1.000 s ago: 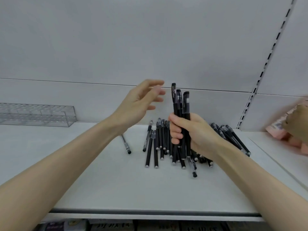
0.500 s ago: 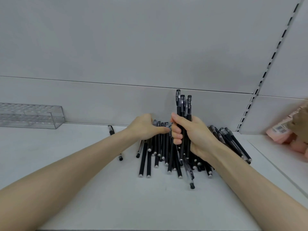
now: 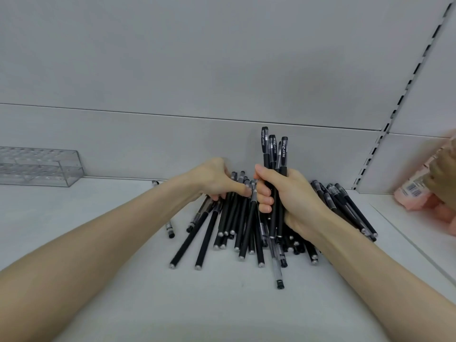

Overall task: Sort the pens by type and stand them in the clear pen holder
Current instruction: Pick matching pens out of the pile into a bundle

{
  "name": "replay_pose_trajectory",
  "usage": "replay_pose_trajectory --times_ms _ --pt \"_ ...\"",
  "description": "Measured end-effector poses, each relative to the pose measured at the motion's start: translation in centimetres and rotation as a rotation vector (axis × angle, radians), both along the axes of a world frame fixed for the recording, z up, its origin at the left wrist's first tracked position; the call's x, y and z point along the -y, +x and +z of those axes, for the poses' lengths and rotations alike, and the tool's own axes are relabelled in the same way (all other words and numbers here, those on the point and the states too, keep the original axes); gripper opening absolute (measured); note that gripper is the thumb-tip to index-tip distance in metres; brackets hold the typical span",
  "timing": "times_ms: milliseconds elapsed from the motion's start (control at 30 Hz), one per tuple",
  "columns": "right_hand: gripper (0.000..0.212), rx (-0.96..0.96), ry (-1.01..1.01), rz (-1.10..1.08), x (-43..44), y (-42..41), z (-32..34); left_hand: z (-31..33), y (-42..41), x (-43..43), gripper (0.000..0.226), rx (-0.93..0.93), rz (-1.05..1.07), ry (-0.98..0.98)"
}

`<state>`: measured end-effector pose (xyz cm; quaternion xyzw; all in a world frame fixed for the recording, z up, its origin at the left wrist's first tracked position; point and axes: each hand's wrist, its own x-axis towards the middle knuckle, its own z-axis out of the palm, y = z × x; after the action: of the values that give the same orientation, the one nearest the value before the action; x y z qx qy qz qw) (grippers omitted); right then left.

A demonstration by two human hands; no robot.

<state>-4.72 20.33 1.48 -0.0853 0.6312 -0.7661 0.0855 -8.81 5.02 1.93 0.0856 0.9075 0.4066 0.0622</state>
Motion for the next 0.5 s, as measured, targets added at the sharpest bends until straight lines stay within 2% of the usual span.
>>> replay_pose_trajectory --times_ms 100,433,500 --pt "0.023 0.003 -0.002 0.000 0.0 0.0 0.0 -0.1 0.0 -0.2 0.039 0.000 0.009 0.006" --pt "0.018 0.000 0.014 -0.044 -0.6 0.1 0.1 -0.9 -0.1 0.9 0.026 0.126 -0.040 0.215" --pt "0.012 -0.019 0.041 -0.052 -0.7 0.1 0.0 -0.8 0.2 1.0 0.014 0.159 -0.103 0.273"
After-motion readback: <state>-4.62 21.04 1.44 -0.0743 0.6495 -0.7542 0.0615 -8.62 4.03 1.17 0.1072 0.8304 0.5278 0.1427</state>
